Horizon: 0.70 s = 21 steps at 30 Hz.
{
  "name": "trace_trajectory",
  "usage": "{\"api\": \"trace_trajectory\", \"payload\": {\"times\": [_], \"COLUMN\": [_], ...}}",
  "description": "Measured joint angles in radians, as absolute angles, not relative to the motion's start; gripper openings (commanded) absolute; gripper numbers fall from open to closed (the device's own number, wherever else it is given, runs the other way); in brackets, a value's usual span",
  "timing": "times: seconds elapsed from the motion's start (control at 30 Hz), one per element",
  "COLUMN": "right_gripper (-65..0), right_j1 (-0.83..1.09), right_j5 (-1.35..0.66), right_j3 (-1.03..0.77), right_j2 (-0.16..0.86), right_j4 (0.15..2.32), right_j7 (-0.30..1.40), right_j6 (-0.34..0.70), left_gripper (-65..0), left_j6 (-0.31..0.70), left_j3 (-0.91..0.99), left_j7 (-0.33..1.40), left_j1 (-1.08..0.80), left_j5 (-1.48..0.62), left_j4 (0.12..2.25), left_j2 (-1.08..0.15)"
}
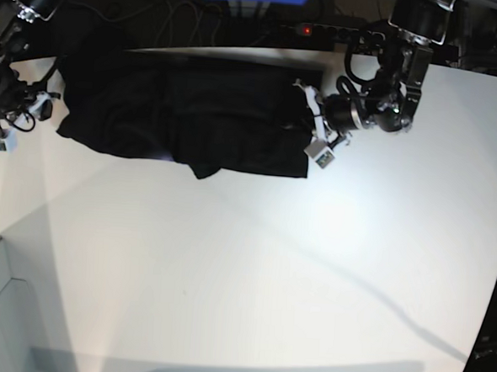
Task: Fold the T-shirt properly
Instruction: 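Grasp the folded shirt end with the right gripper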
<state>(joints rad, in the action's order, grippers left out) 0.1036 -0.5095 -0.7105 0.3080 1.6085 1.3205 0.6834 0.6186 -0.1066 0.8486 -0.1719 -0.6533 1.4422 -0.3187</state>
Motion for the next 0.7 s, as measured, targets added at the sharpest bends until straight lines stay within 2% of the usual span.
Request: {"api": "trace_trajectory", "payload": {"times": [0.17, 0.33, 0.5, 0.7], "right_gripper": [-34.8, -35.1, -34.8, -34.7], "right_j1": [0.078, 0.064, 0.051, 0.068], "right_j5": [-0.554, -0.836, -0.995, -1.150], "right_j3": [-0.796, -0.847, -0.905, -0.896], "right_j2": [0.312, 0.305, 0.325, 0.331], "right_j4": [1.602, 1.468, 1.283, 1.208], "right_j7": [1.403, 1.402, 1.406, 1.407], "right_j6": [0.683, 0.683, 0.683, 0.684], "left_gripper": [-64.5, -64.3, -64.2, -64.2], "left_j6": [0.619, 0.619, 0.619, 0.620], "left_j3": [-0.107, -0.107, -0.106, -0.106], "left_j7": [0.850, 0.850, 0.849, 0.850], "left_j1": [-0.172, -0.172, -0.172, -0.172], "left_j5": [-0.653, -0.653, -0.653, -0.653], "left_j4": [1.442, 1.442, 1.442, 1.442], "left_j2": [-0.319, -0.319, -0.319, -0.319]}}
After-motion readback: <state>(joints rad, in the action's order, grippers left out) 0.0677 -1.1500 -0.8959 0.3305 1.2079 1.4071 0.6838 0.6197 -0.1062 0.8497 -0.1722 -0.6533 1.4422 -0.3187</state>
